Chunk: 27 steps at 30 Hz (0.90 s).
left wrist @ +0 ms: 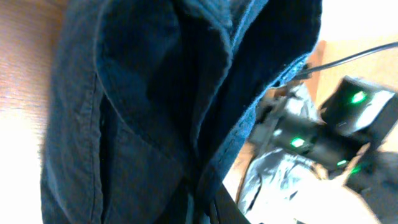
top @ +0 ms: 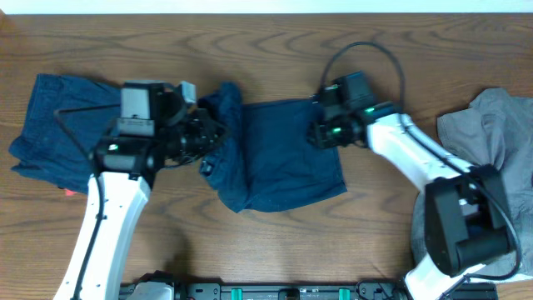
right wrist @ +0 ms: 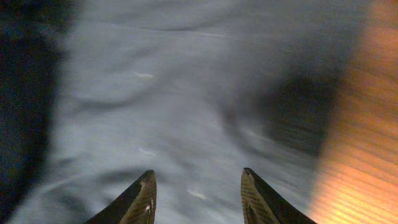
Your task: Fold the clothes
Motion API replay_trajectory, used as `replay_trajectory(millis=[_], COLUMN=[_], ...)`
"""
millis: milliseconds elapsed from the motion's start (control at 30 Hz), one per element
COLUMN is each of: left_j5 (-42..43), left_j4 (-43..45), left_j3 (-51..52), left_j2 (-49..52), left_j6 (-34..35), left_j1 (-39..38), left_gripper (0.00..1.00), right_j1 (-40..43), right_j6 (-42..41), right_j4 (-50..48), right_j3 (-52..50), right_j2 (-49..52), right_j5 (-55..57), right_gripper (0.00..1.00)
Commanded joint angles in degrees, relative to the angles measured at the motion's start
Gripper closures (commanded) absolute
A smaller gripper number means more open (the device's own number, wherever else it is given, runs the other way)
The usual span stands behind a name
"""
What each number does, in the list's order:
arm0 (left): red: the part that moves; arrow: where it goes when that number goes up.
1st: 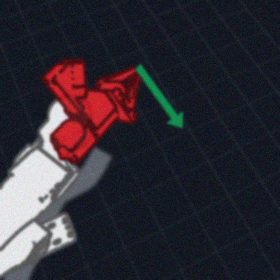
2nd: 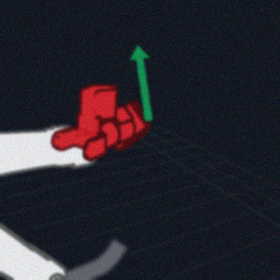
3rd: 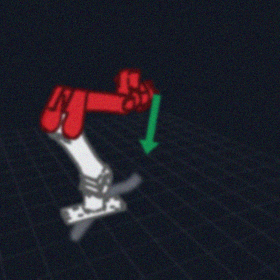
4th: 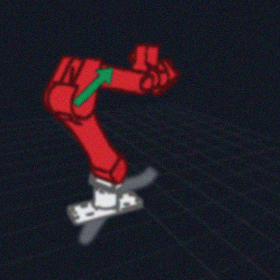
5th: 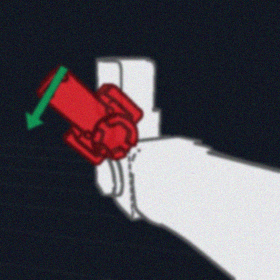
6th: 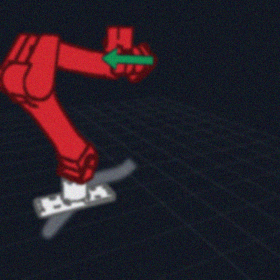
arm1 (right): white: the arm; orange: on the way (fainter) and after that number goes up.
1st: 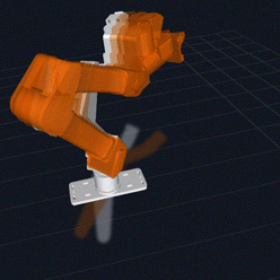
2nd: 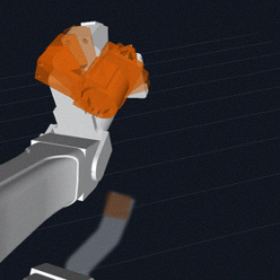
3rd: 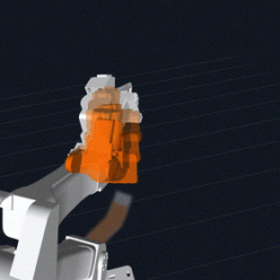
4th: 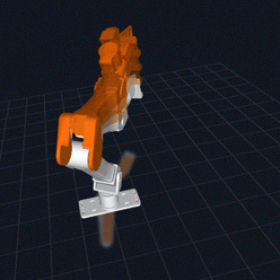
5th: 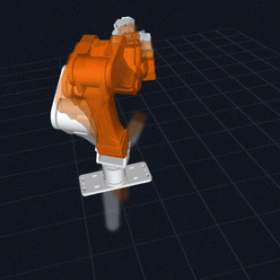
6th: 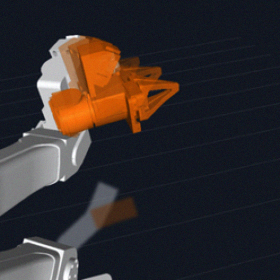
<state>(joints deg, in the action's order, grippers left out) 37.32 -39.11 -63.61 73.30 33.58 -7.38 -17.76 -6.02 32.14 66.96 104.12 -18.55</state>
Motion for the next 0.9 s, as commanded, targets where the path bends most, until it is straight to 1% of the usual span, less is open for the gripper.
replay_trajectory(millis=[0, 100, 267, 367, 400, 433, 467, 500, 533, 567, 600, 633, 700, 767, 867], left_j5=[-2.03, -3.19, -9.55, -9.42, -8.83, -7.82, -6.73, -5.75, -4.85, -4.26, -4.31, -4.44, -4.81, -6.36, -15.06], left_j4=[3.54, 8.74, 13.77, 17.68, 19.3, 21.62, 23.91, 25.97, 27.78, 28.96, 29.68, 30.29, 31.8, 33.14, 33.16], left_j3=[-0.74, -0.74, -0.72, -0.74, -0.74, -0.74, -0.74, -0.74, -0.76, -0.81, -0.81, -0.81, -0.81, -0.81, -0.79], left_j2=[2.56, 5.62, 11.78, 16.15, 17.22, 18.18, 18.75, 18.86, 18.78, 18.43, 17.88, 17.42, 17.0, 17.07, 17.81], left_j6=[1.77, 4.44, 8.72, 12.92, 13.77, 13.9, 13.86, 13.35, 11.89, 10.38, 8.87, 7.23, 4.94, 3.19, -1.51], left_j1=[-4.35, -8.72, -15.17, -18.97, -19.98, -20.92, -21.53, -21.64, -21.38, -20.81, -19.67, -18.21, -14.91, -11.34, -7.93], left_gripper=[0.94, 0.94, 0.94, 0.94, 0.91, 0.77, 0.69, 0.67, 0.62, 0.53, 0.46, 0.44, 0.44, 0.44, 0.44], right_j1=[2.89, 4.46, 4.09, 4.09, 4.09, 4.11, 4.11, 4.2, 4.33, 4.63, 5.01, 5.68, 7.19, 8.85, 10.95], right_j6=[6.49, 7.26, 7.41, 7.39, 7.37, 7.3, 6.71, 6.03, 5.09, 4.15, 3.61, 3.28, 2.99, 0.81, -0.04], right_j4=[3.91, 4.9, 4.09, 3.39, 3.39, 3.34, 3.23, 3.23, 3.23, 3.23, 3.41, 4.13, 5.62, 6.62, 6.64], right_j3=[-0.83, -2.86, -5.88, -6.86, -6.88, -6.86, -6.86, -6.86, -6.84, -6.82, -6.58, -5.92, -4.33, -2.51, 0.35], right_j2=[0.55, 0.96, 1.01, 1.01, 1.01, 1.01, 0.98, 0.98, 0.96, 0.81, 0.61, -0.04, -1.92, -4.79, -10.6], right_j5=[4.98, 4.83, 5.05, 5.09, 5.18, 5.53, 6.29, 7.32, 8.59, 9.66, 10.34, 10.88, 11.87, 14.03, 11.26], right_gripper=[0.58, 0.58, 0.59, 0.59, 0.59, 0.6, 0.6, 0.6, 0.6, 0.6, 0.6, 0.6, 0.6, 0.61, 0.59])
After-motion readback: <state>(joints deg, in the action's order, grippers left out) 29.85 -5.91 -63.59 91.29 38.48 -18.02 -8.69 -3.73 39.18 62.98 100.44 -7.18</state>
